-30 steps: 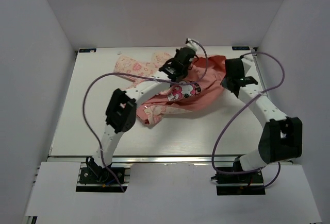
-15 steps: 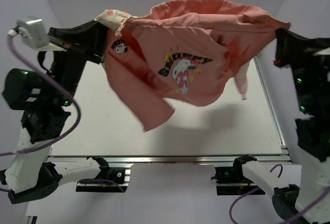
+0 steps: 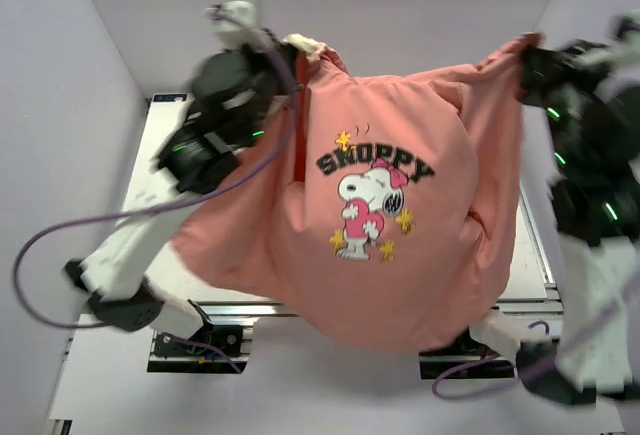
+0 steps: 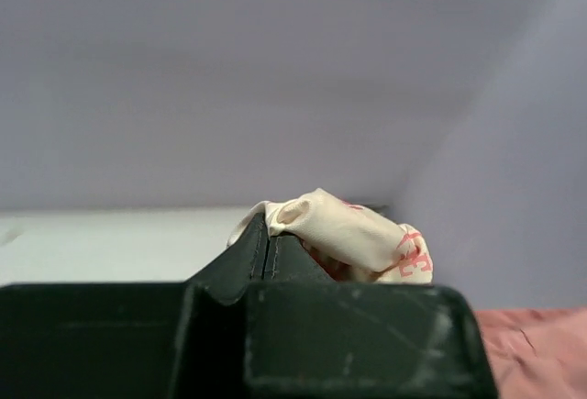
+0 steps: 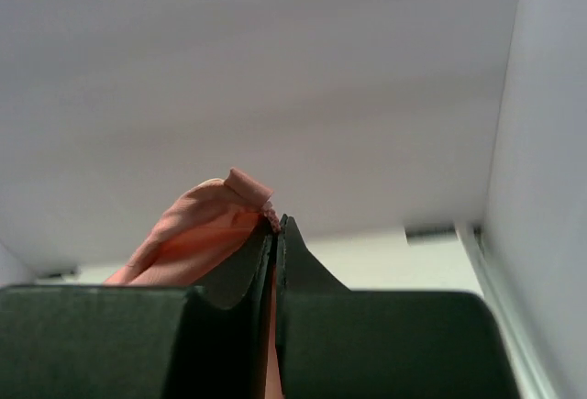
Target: Zip up the jacket
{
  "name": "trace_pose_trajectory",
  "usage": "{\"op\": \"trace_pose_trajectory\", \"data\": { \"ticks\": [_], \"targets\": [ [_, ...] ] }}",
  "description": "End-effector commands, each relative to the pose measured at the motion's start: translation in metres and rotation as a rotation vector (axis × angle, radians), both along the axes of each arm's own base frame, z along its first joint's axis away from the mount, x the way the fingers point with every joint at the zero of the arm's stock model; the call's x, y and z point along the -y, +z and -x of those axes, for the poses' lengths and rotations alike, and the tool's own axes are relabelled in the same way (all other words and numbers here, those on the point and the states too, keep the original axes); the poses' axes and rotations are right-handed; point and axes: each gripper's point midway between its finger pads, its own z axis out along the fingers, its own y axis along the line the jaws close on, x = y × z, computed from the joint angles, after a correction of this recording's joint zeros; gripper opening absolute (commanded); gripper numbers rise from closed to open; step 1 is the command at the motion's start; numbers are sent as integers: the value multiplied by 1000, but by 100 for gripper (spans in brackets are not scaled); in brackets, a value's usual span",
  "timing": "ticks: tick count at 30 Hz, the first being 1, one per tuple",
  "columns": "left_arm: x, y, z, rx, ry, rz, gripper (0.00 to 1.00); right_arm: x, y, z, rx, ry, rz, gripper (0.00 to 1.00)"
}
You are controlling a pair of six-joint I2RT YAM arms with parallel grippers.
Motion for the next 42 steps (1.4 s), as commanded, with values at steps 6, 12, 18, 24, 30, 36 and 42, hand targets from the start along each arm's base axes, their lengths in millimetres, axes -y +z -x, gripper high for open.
{"op": "trace_pose_trajectory", "data": {
  "ticks": [6,12,18,24,30,36,42],
  "targets": [
    [-13,-232,-164,-476,640,-347,0,-22,-235,-199,-612,-306,60,0],
    [-3,-354,-251,-656,527,-439,48,-59,-370,-282,-949,-277,146,19],
    [4,-319,-249,-571,428,-382,98,-85,-381,-284,-973,-120,144,89],
    [-28,-298,-191,-646,438,-366,98,-78,-397,-197,-1019,-62,41,89],
    [-74,-377,-54,-892,357,-262,98,-62,-460,-80,-1162,-56,-18,89],
    [-43,-461,27,-1019,4,-118,98,-65,-534,1,-1361,-51,-32,89],
    [-25,-499,20,-1069,-54,-128,98,-76,-587,21,-1545,-78,80,89]
  ]
}}
